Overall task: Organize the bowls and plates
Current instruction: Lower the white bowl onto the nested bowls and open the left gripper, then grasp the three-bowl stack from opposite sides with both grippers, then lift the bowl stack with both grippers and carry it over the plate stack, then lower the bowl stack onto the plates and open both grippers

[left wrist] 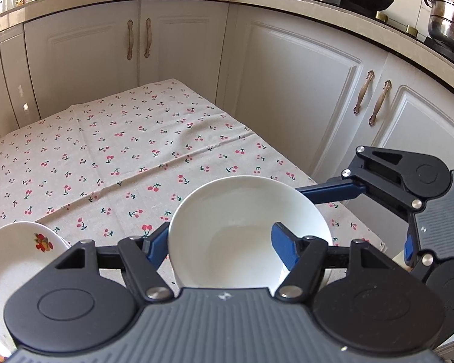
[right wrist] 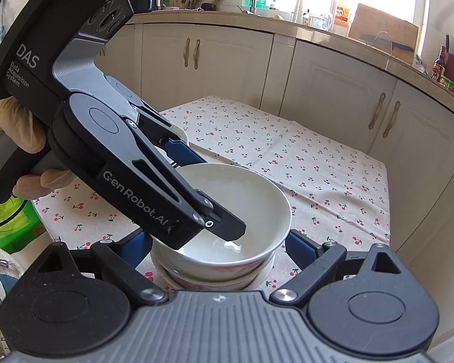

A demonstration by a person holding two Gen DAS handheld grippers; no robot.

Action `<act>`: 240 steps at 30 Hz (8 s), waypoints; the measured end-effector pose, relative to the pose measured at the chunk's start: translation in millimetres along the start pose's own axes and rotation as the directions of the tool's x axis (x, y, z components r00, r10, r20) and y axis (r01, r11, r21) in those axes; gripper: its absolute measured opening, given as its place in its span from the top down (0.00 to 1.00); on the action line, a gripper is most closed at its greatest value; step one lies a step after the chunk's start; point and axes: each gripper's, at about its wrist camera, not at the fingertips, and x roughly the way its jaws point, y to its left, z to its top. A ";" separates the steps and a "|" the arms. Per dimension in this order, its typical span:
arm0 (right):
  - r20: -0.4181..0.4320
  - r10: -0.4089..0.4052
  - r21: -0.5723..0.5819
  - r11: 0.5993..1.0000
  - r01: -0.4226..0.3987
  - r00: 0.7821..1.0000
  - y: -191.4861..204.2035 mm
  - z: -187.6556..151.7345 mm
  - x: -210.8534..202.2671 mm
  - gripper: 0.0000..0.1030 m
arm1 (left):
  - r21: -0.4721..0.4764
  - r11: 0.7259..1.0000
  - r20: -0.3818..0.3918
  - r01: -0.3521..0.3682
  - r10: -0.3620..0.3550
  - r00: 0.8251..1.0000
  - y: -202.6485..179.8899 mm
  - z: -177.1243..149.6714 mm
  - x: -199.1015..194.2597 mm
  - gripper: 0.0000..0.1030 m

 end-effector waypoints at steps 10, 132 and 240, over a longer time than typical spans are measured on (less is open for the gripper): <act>-0.015 0.008 0.018 1.000 -0.008 1.000 -1.1 -3.0 4.7 0.06 | -0.026 1.000 0.004 0.011 -0.011 1.000 3.0 -2.8 1.1 0.32; -0.287 0.206 -0.246 0.928 -0.280 0.935 -23.4 -1.5 46.3 0.11 | 0.458 0.834 -0.269 0.308 -0.201 0.942 12.7 -33.3 25.1 0.28; -0.108 -0.120 0.089 0.987 0.130 0.987 69.3 91.9 67.5 0.00 | -0.108 0.912 0.273 -0.395 0.410 0.871 82.0 -111.7 -153.9 0.01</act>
